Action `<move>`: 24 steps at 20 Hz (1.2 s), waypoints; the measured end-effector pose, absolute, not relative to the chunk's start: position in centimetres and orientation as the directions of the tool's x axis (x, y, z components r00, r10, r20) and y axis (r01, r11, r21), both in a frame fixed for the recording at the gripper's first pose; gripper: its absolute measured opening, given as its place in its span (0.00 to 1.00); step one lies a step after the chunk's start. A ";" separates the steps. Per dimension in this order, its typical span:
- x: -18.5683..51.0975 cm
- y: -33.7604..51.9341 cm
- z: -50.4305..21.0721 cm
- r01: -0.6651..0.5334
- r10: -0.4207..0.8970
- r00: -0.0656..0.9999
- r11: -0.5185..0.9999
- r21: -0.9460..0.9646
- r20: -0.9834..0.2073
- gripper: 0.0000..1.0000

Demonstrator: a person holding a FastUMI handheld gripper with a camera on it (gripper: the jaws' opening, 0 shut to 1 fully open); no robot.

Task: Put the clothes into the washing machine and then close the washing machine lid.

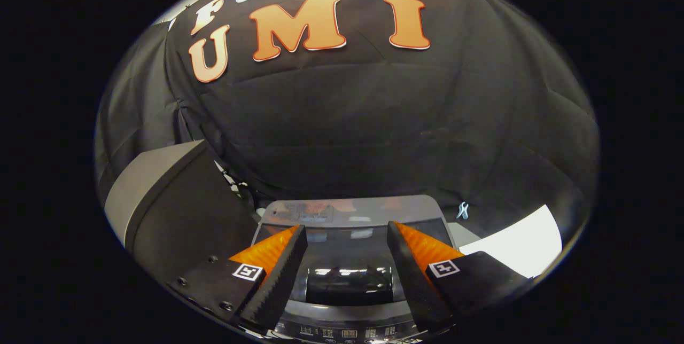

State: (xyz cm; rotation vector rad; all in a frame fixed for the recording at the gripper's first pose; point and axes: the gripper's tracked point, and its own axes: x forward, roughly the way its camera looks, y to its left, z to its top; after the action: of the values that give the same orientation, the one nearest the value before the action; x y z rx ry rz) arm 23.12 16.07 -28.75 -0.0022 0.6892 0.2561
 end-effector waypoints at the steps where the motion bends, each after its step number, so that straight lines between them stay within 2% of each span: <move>1: 23.1 16.2 -28.6 -0.230 0.233 0.744 0.969 0.087 -0.627 0.97; 7: 22.9 16.6 -23.8 -0.247 0.261 0.799 0.964 0.101 -0.541 0.97; 12: 23.0 15.9 -15.6 -0.240 0.285 0.871 0.958 0.159 -0.400 0.97; 18: 22.9 12.9 -6.8 -0.247 0.275 0.932 0.958 0.143 -0.235 0.97; 24: 21.3 9.3 -2.4 -0.265 0.280 0.945 0.958 0.108 -0.169 0.97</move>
State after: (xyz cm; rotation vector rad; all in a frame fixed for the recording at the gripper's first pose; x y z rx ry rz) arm 21.29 9.27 -2.42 0.0846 0.1845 0.2780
